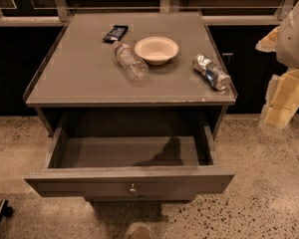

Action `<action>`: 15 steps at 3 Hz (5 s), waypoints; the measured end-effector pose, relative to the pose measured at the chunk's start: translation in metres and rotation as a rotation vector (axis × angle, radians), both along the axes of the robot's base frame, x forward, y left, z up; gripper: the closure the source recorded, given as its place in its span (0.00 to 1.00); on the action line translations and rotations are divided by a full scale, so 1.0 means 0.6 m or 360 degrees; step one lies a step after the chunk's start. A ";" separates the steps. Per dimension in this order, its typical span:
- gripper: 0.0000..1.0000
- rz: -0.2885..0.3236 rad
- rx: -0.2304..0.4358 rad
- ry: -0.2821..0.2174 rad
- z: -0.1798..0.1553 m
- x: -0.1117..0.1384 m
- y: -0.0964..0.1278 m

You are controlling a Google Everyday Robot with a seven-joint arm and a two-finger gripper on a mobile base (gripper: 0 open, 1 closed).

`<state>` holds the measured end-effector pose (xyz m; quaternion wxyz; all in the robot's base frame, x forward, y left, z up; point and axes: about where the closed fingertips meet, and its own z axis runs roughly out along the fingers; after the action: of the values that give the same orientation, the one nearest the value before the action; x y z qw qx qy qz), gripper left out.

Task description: Close top drawer

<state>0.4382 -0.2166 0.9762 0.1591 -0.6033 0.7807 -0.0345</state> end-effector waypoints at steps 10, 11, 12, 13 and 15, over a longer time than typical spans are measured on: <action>1.00 -0.0162 0.0929 -0.0057 -0.327 -0.147 0.153; 1.00 -0.0215 0.1067 0.0000 -0.459 -0.148 0.187; 1.00 -0.0282 0.1140 0.0011 -0.561 -0.113 0.209; 1.00 -0.0316 0.1136 -0.0053 -0.619 -0.047 0.225; 1.00 -0.0363 0.1062 -0.0203 -0.622 0.023 0.227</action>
Offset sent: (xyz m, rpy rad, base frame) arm -0.0083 0.0034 -0.0169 0.0409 0.0171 0.0168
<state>0.4518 -0.0807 0.6033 0.3907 -0.4239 0.7998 0.1672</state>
